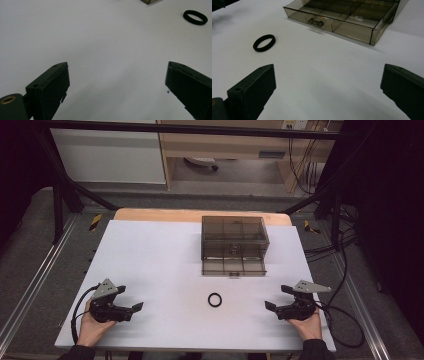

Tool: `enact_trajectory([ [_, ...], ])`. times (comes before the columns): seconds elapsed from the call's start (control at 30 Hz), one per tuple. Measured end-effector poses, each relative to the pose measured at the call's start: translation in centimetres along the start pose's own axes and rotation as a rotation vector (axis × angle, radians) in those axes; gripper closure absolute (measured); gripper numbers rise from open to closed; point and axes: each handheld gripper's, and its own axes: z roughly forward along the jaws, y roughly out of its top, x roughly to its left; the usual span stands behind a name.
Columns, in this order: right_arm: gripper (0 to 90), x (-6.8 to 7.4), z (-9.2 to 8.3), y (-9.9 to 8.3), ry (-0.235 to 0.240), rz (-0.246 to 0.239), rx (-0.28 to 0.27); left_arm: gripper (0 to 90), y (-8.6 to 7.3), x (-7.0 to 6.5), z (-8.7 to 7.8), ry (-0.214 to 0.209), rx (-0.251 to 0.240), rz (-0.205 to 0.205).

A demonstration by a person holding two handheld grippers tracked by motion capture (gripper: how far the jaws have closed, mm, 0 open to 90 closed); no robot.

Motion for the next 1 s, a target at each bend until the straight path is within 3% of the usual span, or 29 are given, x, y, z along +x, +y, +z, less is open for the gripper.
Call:
enact_trajectory([
  [1.0,0.8,0.87,0.99,0.34,0.013,-0.020,0.037,6.0,-0.09,-0.22,0.15,-0.013,0.002,-0.003],
])
